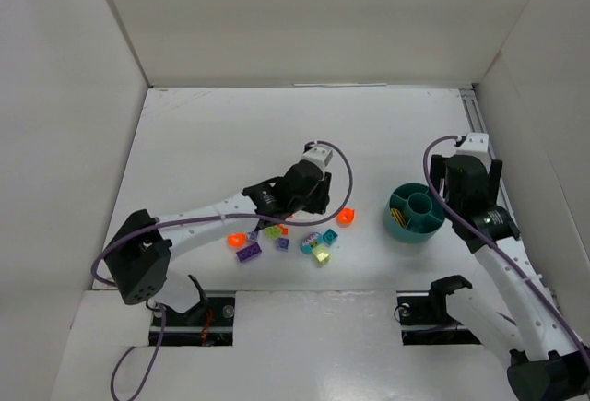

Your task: Sort the legos into containers by color

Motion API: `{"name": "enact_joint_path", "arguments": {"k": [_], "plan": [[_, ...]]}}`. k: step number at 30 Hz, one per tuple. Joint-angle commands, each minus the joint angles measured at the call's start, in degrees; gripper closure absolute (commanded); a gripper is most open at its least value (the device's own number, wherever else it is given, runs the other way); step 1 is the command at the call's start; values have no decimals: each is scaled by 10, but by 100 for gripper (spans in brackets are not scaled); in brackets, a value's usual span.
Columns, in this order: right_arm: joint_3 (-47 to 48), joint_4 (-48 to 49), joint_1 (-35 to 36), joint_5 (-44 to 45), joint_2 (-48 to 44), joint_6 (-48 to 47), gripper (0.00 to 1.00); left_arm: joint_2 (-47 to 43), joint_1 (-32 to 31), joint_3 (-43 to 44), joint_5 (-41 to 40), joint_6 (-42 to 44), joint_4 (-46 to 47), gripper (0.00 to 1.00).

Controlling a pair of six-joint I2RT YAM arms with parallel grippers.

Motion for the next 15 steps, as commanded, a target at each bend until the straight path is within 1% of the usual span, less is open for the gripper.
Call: {"name": "enact_joint_path", "arguments": {"k": [1, 3, 4, 6, 7, 12, 15], "plan": [[0, -3, -18, 9, -3, -4, 0, 12, -27, 81, 37, 61, 67, 80], [-6, -3, -18, 2, 3, -4, 0, 51, -32, 111, 51, 67, 92, 80], [-11, -3, -18, 2, 3, -4, 0, 67, -40, 148, 61, 84, 97, 80], [-11, -3, -24, -3, 3, -4, 0, 99, -47, 187, 93, 92, 102, 80], [-11, -3, -24, -3, 3, -4, 0, 129, -54, 223, 103, 102, 102, 80], [-16, -3, -30, -3, -3, -4, 0, 196, -65, 297, 170, 120, 102, 80], [-16, -3, -35, -3, -9, -4, 0, 223, -72, 324, 176, 125, 102, 80]]}}
